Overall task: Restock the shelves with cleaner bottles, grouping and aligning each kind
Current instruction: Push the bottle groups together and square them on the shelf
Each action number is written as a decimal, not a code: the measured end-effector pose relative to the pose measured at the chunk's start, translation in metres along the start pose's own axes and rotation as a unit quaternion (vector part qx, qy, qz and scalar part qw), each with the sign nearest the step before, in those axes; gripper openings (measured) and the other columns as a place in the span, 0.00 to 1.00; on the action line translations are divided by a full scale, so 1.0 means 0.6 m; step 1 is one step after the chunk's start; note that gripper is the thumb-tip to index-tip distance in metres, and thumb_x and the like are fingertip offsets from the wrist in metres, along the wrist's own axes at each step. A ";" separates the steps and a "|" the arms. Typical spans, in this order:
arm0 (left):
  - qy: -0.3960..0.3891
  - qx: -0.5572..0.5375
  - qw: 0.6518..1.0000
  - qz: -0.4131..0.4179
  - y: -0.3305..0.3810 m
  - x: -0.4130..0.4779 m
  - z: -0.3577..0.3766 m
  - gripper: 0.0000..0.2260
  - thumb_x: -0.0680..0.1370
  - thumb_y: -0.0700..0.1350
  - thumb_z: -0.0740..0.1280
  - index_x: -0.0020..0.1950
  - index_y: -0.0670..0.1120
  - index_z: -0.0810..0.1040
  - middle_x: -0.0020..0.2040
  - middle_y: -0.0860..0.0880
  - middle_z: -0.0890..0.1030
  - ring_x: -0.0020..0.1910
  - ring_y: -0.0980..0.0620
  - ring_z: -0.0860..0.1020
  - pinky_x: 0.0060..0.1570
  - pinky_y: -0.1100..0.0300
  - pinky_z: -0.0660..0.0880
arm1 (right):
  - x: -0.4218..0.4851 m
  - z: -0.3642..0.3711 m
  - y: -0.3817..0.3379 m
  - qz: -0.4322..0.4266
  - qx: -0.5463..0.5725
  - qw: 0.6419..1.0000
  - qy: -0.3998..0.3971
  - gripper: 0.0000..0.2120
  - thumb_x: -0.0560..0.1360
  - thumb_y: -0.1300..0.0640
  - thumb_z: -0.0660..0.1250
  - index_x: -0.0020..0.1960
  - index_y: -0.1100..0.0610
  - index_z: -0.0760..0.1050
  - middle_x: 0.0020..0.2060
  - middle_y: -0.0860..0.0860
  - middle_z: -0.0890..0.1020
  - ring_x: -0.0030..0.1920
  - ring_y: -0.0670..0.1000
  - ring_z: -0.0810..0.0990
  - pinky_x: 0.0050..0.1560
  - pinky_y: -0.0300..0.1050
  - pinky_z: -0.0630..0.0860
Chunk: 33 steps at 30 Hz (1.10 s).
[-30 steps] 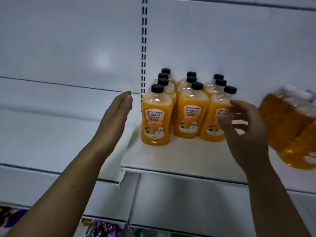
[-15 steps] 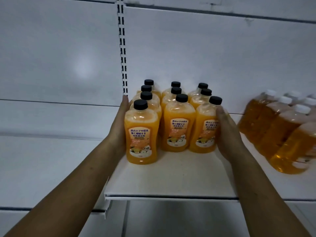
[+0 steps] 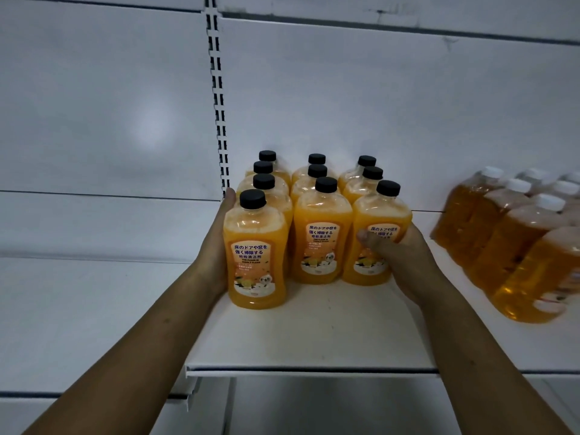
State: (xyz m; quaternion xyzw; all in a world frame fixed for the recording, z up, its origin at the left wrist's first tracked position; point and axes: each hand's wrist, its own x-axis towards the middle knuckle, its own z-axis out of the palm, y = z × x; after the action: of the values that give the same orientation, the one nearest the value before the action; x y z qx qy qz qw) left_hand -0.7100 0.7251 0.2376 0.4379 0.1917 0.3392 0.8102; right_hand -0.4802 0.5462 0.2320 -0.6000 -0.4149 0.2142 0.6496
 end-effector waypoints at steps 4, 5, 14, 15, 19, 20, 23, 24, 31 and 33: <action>0.002 0.006 1.000 0.000 0.007 -0.006 -0.004 0.27 0.82 0.67 0.56 0.58 0.52 0.88 0.57 0.42 0.86 0.53 0.44 0.87 0.48 0.50 0.85 | -0.002 -0.005 0.001 0.001 0.007 1.000 -0.018 0.53 0.54 0.29 0.82 0.73 0.50 0.73 0.61 0.50 0.86 0.60 0.54 0.86 0.60 0.57 0.82; 0.000 0.015 1.000 0.007 0.010 -0.009 -0.005 0.28 0.81 0.68 0.56 0.66 0.52 0.84 0.61 0.41 0.85 0.57 0.41 0.86 0.51 0.48 0.85 | -0.002 -0.006 0.001 0.001 0.007 1.000 -0.024 0.53 0.54 0.28 0.82 0.72 0.49 0.73 0.61 0.50 0.86 0.60 0.53 0.86 0.59 0.53 0.83; 0.010 0.000 1.000 0.006 0.007 -0.026 0.012 0.29 0.81 0.69 0.55 0.69 0.52 0.80 0.60 0.42 0.86 0.54 0.43 0.87 0.47 0.49 0.85 | 0.004 -0.001 0.006 0.008 0.023 0.998 -0.055 0.53 0.54 0.32 0.85 0.73 0.51 0.73 0.60 0.50 0.86 0.60 0.53 0.86 0.58 0.51 0.83; 0.012 0.000 1.000 0.006 0.008 -0.027 0.013 0.29 0.80 0.69 0.55 0.68 0.52 0.80 0.60 0.42 0.86 0.54 0.43 0.87 0.46 0.49 0.85 | 0.005 -0.003 0.008 0.009 0.024 0.998 -0.059 0.53 0.54 0.32 0.85 0.73 0.51 0.73 0.60 0.50 0.86 0.60 0.53 0.86 0.58 0.51 0.83; 0.019 -0.003 1.000 0.002 0.006 -0.028 0.015 0.29 0.80 0.70 0.56 0.68 0.52 0.81 0.61 0.42 0.86 0.55 0.42 0.87 0.53 0.45 0.85 | 0.007 -0.007 0.011 0.020 0.021 0.998 -0.058 0.47 0.59 0.37 0.84 0.73 0.49 0.71 0.60 0.48 0.86 0.61 0.53 0.85 0.58 0.51 0.83; 0.020 -0.001 1.000 0.002 0.006 -0.028 0.015 0.29 0.80 0.70 0.56 0.68 0.52 0.80 0.61 0.42 0.86 0.55 0.42 0.87 0.53 0.44 0.84 | 0.006 -0.007 0.009 0.022 0.021 0.998 -0.062 0.47 0.59 0.37 0.84 0.74 0.49 0.71 0.60 0.48 0.86 0.61 0.53 0.85 0.57 0.49 0.83; 0.024 0.015 1.000 0.001 0.009 -0.029 0.019 0.28 0.81 0.69 0.56 0.69 0.52 0.80 0.61 0.42 0.86 0.55 0.42 0.87 0.53 0.45 0.84 | 0.009 -0.005 0.007 0.027 0.015 0.997 -0.069 0.51 0.55 0.34 0.84 0.73 0.47 0.71 0.59 0.46 0.86 0.59 0.49 0.86 0.57 0.47 0.84; 0.024 0.019 1.000 -0.002 0.009 -0.028 0.018 0.28 0.81 0.69 0.55 0.68 0.53 0.80 0.61 0.42 0.86 0.55 0.42 0.87 0.54 0.45 0.84 | 0.009 -0.005 0.005 0.027 0.013 0.997 -0.072 0.51 0.55 0.34 0.84 0.74 0.47 0.71 0.60 0.46 0.86 0.59 0.49 0.86 0.59 0.49 0.83; 0.022 0.068 0.997 -0.008 0.025 -0.032 0.018 0.29 0.82 0.69 0.52 0.69 0.52 0.79 0.59 0.42 0.87 0.53 0.43 0.87 0.46 0.50 0.85 | 0.022 -0.028 -0.005 0.057 0.032 0.992 -0.104 0.56 0.53 0.22 0.78 0.75 0.45 0.69 0.63 0.47 0.85 0.63 0.52 0.84 0.67 0.58 0.78; 0.018 0.074 0.997 0.001 0.032 -0.029 0.017 0.31 0.82 0.69 0.51 0.74 0.52 0.76 0.60 0.43 0.86 0.54 0.43 0.87 0.44 0.52 0.85 | 0.028 -0.025 -0.007 0.077 0.066 0.992 -0.072 0.57 0.51 0.18 0.75 0.74 0.44 0.71 0.61 0.48 0.86 0.63 0.52 0.84 0.70 0.61 0.75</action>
State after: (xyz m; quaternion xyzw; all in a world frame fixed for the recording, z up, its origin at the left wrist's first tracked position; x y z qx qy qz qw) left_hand -0.7232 0.7138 0.2597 0.4903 0.2303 0.3326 0.7720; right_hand -0.4598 0.5497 0.2418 -0.5691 -0.3981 0.3337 0.6374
